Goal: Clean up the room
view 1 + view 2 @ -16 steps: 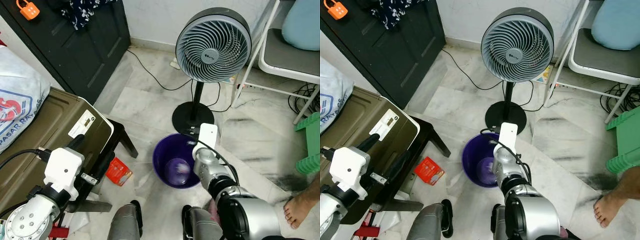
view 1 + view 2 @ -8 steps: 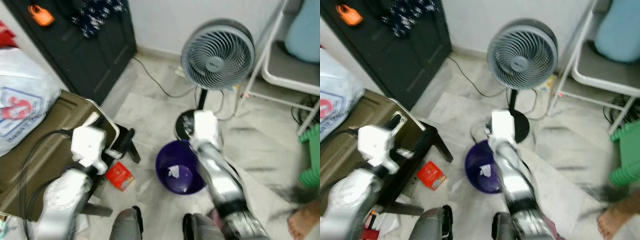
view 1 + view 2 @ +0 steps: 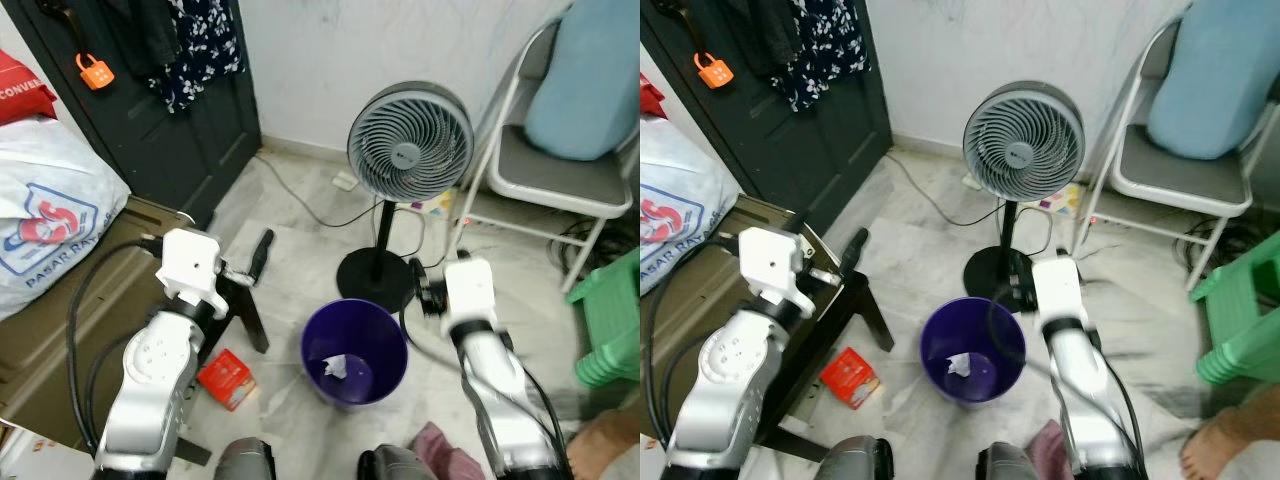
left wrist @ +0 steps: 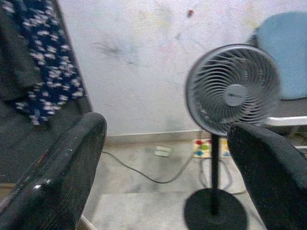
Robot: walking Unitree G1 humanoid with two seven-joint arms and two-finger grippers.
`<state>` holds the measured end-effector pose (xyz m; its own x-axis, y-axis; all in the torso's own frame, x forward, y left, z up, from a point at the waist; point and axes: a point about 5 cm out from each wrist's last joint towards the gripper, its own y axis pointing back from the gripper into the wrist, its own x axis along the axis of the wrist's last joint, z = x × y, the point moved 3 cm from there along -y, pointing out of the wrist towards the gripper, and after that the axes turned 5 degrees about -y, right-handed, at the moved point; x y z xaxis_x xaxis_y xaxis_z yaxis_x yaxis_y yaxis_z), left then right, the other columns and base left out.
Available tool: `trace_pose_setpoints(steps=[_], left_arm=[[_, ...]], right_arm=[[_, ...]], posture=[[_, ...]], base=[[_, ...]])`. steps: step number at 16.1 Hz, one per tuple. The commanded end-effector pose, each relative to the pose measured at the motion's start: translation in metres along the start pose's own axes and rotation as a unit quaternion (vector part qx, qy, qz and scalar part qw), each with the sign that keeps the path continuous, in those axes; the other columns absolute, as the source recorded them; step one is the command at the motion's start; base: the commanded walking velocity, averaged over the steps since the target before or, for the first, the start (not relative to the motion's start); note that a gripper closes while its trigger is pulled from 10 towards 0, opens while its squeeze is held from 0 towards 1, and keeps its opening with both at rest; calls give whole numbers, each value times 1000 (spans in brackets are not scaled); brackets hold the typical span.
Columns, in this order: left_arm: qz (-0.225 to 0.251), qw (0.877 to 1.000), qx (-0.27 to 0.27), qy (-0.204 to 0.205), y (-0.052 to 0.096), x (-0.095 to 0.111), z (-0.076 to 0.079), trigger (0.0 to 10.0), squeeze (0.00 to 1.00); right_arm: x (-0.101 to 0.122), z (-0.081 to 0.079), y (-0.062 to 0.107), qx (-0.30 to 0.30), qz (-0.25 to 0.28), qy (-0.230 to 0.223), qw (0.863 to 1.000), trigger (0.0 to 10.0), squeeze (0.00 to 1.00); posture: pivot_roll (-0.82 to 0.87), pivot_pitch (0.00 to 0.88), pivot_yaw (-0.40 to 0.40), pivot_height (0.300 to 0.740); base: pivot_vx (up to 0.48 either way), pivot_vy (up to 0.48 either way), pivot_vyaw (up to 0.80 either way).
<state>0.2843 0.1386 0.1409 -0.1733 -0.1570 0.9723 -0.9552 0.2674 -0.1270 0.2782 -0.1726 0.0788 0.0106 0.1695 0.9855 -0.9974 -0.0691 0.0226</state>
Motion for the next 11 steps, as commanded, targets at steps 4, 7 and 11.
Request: trace_pose_setpoints(steps=[4,7,11], left_arm=[[2,999,36,-9,-2,-8,-5,10000,0],[10,999,52,-9,-8,-9,-8,10000,0],[9,999,47,-9,-6,-15,-4,10000,0]], right_arm=[[25,6,0,-4,30,28,999,10000,1000],[40,-1,-15,27,58,33,997,10000,1000],[51,-20,-20,58,74,39,995,10000,0]], posture=[[-77,0,53,740],[-69,0,46,740],[-78,0,55,740]], base=[[0,0,0],[0,0,267],[0,0,795]])
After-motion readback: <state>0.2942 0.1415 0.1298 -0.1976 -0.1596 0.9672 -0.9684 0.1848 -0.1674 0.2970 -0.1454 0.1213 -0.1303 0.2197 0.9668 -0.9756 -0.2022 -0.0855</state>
